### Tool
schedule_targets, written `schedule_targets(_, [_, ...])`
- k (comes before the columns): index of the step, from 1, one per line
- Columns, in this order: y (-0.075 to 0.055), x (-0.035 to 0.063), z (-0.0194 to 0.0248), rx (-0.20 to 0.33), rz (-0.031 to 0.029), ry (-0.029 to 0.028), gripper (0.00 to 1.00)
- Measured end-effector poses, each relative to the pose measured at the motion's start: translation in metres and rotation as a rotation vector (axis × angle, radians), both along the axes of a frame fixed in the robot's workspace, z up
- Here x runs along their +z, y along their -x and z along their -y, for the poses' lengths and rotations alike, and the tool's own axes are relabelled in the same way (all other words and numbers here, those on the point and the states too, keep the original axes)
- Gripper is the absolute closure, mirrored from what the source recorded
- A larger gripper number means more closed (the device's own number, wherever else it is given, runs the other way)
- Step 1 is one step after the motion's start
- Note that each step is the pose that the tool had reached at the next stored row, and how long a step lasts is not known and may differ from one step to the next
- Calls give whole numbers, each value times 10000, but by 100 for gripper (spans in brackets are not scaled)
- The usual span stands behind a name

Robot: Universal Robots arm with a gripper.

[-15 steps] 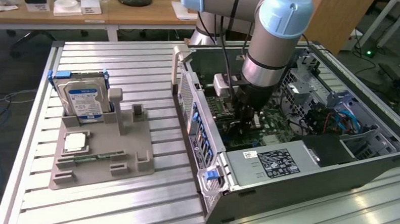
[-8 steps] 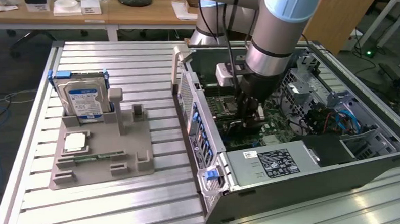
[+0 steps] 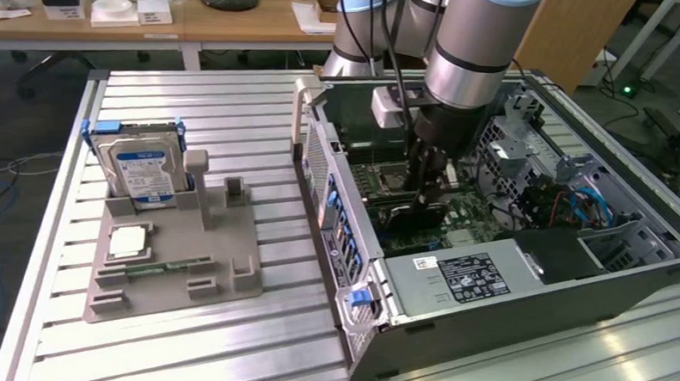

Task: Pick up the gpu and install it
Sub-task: 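Insert the gpu into the slot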

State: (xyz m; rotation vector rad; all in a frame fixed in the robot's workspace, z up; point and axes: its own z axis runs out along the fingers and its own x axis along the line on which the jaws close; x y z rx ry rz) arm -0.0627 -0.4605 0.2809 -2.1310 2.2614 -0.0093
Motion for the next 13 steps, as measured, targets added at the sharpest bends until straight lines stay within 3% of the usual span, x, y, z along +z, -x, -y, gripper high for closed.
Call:
schedule_targets(5, [0, 5, 0, 0, 2, -2, 60])
schedule_targets(9, [0, 6, 0, 0, 2, 0, 84])
schedule_targets(13, [0, 6, 0, 0, 1, 0, 89])
